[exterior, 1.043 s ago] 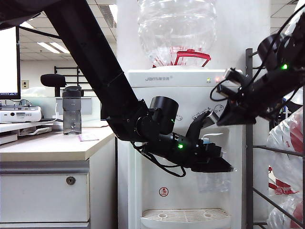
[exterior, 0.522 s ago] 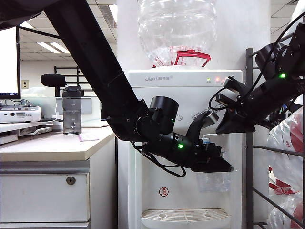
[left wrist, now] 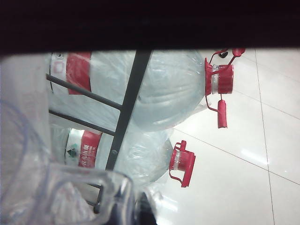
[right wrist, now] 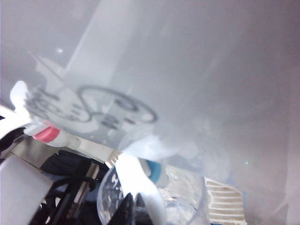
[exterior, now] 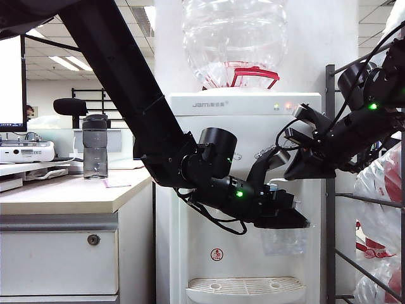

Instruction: Pick up the plastic mug from the left desk, go to the cold water outlet of the water dispenser, press the vertical switch to get some water, then put the mug back on the desk.

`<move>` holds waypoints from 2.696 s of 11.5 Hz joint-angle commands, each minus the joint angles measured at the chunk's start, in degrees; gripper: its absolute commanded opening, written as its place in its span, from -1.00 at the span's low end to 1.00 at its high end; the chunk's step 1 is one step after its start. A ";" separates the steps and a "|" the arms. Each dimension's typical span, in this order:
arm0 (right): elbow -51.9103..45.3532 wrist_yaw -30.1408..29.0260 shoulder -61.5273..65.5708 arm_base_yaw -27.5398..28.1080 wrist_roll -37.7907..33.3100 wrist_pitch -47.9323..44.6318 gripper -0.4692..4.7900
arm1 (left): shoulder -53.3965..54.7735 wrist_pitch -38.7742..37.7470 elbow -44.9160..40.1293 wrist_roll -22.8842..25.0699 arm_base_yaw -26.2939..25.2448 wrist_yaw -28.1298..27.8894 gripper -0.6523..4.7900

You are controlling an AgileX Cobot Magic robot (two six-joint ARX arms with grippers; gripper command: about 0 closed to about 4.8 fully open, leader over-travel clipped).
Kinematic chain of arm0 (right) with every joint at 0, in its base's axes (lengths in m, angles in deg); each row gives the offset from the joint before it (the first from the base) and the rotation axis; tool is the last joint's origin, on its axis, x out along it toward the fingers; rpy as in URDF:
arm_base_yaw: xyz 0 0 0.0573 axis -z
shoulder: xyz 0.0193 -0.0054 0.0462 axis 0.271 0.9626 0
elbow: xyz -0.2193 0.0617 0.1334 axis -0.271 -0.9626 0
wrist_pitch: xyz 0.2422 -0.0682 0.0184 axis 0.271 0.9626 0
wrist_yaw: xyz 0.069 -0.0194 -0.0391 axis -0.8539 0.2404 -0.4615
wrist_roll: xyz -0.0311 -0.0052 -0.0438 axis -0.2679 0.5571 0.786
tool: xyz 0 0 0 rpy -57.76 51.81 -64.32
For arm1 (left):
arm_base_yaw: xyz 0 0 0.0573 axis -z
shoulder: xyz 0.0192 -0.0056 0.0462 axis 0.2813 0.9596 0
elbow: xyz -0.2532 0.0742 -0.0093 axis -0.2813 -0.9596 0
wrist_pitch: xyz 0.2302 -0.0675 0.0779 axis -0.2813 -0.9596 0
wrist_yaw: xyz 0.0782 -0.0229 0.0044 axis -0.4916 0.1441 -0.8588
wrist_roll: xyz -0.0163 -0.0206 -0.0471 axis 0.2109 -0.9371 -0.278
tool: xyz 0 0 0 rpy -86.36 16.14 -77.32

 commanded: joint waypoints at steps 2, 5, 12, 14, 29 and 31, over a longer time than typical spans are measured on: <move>-0.52 0.96 0.81 -0.02 -1.09 1.86 -0.84 | -0.61 1.40 0.22 0.42 0.07 0.26 -0.78; -0.52 -0.22 0.81 -0.02 -5.57 1.77 -0.84 | -0.61 1.40 0.22 0.42 0.07 0.26 -0.78; -0.59 0.33 0.81 0.00 -9.29 1.84 -0.84 | -0.61 1.38 0.22 0.39 0.07 0.28 -0.78; -0.59 1.16 0.81 0.07 -8.81 1.57 -0.84 | -0.61 1.40 0.22 0.39 0.07 0.28 -0.78; -0.44 -1.62 -4.35 1.20 -11.08 4.44 -0.84 | -0.61 1.40 0.22 0.42 0.04 0.26 -0.78; -0.44 -1.42 -3.43 1.20 -12.57 1.95 -0.84 | -0.61 1.40 0.22 0.39 0.09 0.26 -0.78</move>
